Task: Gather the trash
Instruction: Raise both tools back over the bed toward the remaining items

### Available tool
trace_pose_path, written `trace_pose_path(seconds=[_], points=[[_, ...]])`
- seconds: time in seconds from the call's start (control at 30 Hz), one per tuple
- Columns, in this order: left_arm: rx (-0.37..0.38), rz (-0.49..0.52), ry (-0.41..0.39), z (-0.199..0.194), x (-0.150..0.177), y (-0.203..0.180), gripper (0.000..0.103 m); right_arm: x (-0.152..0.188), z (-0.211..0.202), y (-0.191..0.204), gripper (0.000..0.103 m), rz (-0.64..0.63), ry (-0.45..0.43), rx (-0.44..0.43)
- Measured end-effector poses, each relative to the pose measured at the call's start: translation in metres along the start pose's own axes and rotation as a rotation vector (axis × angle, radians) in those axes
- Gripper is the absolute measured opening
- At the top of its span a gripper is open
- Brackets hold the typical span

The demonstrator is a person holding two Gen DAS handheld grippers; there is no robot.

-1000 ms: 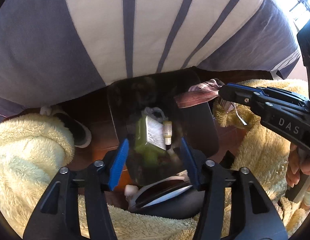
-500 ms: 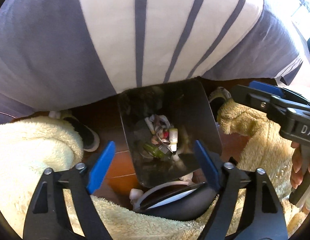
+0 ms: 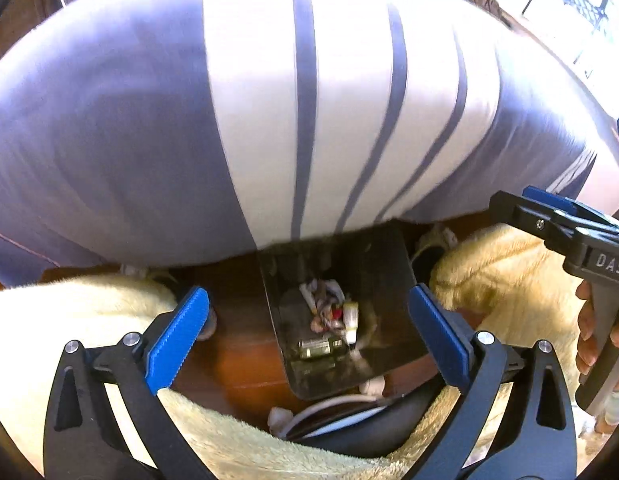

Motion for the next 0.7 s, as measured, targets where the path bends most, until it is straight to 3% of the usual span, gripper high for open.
trace_pose_path(seconds=[0.37, 0.7], points=[[-0.063, 0.021, -0.169, -0.048, -0.081, 0.015, 0.095, -0.069, -0.036, 0.004, 0.093, -0.070, -0.144, 0.027], [-0.092, 0.045, -0.198, -0.043, -0.147, 0.022, 0.095, -0.138, -0.037, -0.006, 0.093, -0.072, -0.204, 0.060]])
Point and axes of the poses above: each gripper's, at about its wrist camera, not at the fingertips, and z roughly the way its jaws point, y to its left, x to its underside, the point moved 6 cm from there along z, roughly the way its jaws point
